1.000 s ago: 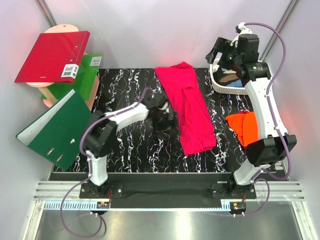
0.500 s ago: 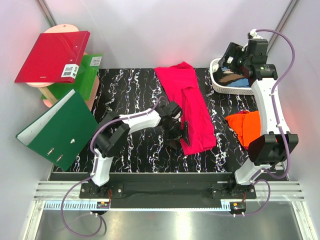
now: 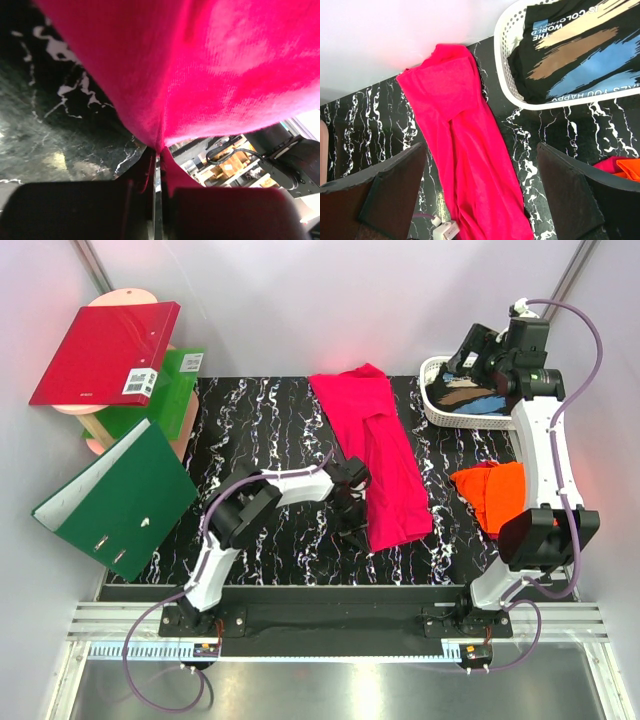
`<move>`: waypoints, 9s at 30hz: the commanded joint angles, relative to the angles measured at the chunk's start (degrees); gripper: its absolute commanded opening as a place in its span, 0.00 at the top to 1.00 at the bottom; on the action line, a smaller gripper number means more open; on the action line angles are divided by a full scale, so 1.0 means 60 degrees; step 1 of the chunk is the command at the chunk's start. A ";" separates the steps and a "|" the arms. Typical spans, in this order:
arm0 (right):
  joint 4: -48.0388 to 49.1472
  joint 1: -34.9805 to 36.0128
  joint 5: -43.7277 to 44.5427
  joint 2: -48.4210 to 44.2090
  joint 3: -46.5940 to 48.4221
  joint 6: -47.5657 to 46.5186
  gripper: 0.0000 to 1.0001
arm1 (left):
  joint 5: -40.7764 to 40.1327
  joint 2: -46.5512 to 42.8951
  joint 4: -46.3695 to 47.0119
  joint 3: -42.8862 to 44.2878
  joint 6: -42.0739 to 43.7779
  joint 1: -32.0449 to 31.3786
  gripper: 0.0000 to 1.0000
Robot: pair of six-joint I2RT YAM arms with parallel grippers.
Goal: Fold and stack the t-shirts
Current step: Rotate the tshirt 90 degrees, then grab the bottom of the folded rectangular tshirt with both arms, then fold the folded rectangular tshirt in 1/3 of the way
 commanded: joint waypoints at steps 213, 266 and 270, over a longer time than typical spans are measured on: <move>0.7105 0.5148 -0.4284 -0.1956 -1.4031 0.6871 0.27 | -0.1465 -0.2438 -0.3380 -0.3254 0.3006 0.1658 0.08; -0.4481 0.2985 -0.3785 0.5562 -0.0104 0.0483 0.91 | -0.2109 0.0768 -0.6134 0.6413 0.2874 0.3239 1.00; -0.4847 0.2897 -0.3918 0.6398 0.0867 0.0396 0.89 | -0.2095 0.1267 -0.6148 0.7057 0.2889 0.3503 1.00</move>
